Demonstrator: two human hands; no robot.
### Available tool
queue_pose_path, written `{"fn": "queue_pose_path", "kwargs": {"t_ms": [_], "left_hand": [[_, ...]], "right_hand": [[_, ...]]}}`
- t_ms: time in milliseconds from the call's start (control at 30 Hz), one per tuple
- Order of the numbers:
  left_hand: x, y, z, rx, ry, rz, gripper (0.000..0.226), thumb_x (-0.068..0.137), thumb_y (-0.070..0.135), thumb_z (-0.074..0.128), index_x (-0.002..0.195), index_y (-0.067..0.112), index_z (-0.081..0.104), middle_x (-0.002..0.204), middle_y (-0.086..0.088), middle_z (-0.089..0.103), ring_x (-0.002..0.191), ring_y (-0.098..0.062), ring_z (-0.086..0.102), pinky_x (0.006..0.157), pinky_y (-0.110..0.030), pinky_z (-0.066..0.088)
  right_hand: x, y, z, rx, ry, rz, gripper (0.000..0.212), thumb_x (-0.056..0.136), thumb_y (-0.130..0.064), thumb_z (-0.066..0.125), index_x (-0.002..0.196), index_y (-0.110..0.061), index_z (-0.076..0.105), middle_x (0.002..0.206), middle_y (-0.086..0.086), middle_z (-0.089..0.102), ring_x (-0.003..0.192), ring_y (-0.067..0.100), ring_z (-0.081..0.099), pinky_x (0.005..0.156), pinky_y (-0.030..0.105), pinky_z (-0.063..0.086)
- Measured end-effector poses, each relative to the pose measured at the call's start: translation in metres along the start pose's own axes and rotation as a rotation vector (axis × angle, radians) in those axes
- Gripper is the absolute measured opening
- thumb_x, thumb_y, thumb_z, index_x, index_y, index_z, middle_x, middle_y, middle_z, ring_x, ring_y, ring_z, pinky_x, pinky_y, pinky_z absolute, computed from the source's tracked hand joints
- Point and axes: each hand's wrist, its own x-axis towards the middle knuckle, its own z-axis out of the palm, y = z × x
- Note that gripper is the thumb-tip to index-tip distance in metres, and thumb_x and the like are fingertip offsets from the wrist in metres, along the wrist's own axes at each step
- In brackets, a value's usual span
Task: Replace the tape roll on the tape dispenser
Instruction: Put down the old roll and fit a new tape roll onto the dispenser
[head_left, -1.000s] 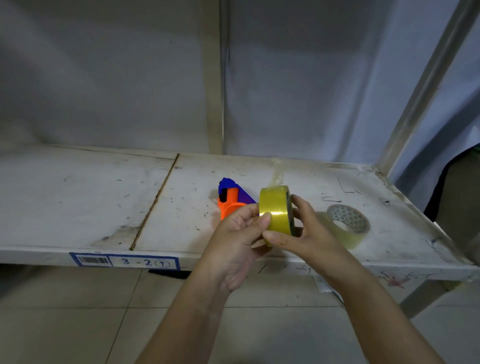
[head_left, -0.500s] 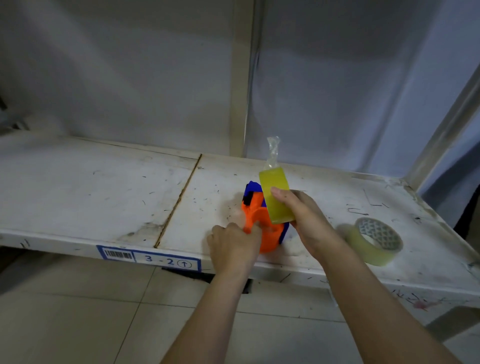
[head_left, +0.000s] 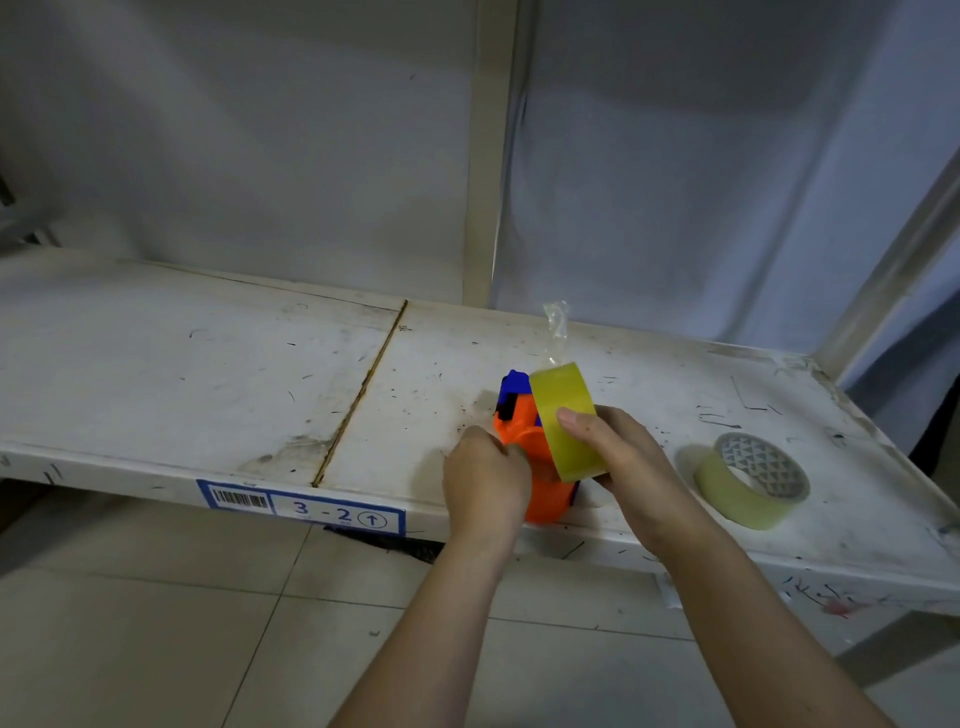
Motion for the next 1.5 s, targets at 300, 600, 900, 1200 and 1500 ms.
{"fn": "queue_pose_path", "kwargs": {"t_ms": [300,600,900,1200,1500], "left_hand": [[-0.02,-0.001,-0.003,-0.268,-0.284,-0.264,0.02,0.077,0.023,0.065,0.074,0.018,0.047,0.082,-0.004,0.057,0.087,-0.028,0.059,0.08,-0.036,0.053],[-0.03,0.007,-0.012,-0.662,-0.305,-0.372,0.039,0.07,0.008,0.07,0.105,-0.004,0.061,0.094,-0.02,0.069,0.086,-0.035,0.066,0.071,-0.042,0.056],[-0.033,0.013,-0.017,-0.722,-0.205,-0.136,0.042,0.079,0.011,0.066,0.117,0.015,0.049,0.105,-0.008,0.064,0.092,-0.021,0.064,0.058,-0.027,0.052],[-0.035,0.016,-0.014,-0.714,-0.052,0.008,0.019,0.1,0.017,0.038,0.111,0.023,0.052,0.108,-0.007,0.063,0.088,-0.018,0.061,0.074,-0.034,0.051],[-0.046,0.021,-0.011,-0.797,-0.107,0.101,0.019,0.1,0.015,0.038,0.102,0.025,0.055,0.097,0.001,0.067,0.078,-0.001,0.067,0.061,-0.017,0.052]], "right_hand": [[-0.032,0.006,-0.008,0.124,0.065,0.039,0.076,0.053,-0.061,0.067,0.115,-0.018,0.058,0.107,-0.003,0.065,0.1,0.015,0.063,0.09,0.041,0.052],[-0.039,0.005,-0.013,0.121,0.126,-0.046,0.068,0.06,-0.059,0.065,0.115,-0.02,0.061,0.11,-0.004,0.068,0.099,0.008,0.064,0.073,0.023,0.046],[-0.031,0.012,-0.016,0.354,0.068,-0.012,0.073,0.056,-0.057,0.071,0.115,-0.015,0.061,0.113,0.006,0.069,0.105,0.022,0.066,0.098,0.048,0.048],[-0.033,0.015,-0.01,0.138,0.156,-0.102,0.083,0.048,-0.064,0.069,0.117,-0.022,0.049,0.117,-0.002,0.059,0.104,0.012,0.061,0.082,0.032,0.053],[-0.037,0.018,0.007,0.096,0.118,-0.152,0.081,0.055,-0.05,0.073,0.123,-0.02,0.04,0.118,-0.004,0.055,0.101,0.004,0.059,0.062,0.01,0.05]]}}
